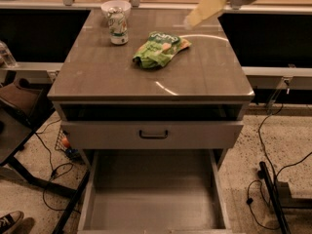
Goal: Pick green rice chip bag
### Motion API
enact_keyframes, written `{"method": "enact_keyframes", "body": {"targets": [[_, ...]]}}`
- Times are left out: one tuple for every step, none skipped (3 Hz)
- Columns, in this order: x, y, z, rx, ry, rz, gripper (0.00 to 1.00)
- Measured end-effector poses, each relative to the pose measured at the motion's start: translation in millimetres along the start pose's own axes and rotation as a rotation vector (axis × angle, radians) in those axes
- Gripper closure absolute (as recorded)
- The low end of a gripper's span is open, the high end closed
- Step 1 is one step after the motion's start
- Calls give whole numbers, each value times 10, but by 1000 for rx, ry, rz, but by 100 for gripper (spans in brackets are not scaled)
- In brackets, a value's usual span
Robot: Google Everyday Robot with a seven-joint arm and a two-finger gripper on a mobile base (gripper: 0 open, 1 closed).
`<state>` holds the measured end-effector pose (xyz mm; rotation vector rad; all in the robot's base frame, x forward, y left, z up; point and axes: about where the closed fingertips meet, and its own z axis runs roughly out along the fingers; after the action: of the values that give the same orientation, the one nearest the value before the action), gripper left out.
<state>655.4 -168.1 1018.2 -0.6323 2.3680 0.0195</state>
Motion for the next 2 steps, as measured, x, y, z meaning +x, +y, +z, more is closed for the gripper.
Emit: {"method": "enact_keyframes", "body": {"targets": [[-377, 523, 463, -61, 71, 96, 0], [-552, 776, 723, -86, 110, 146, 0]]}}
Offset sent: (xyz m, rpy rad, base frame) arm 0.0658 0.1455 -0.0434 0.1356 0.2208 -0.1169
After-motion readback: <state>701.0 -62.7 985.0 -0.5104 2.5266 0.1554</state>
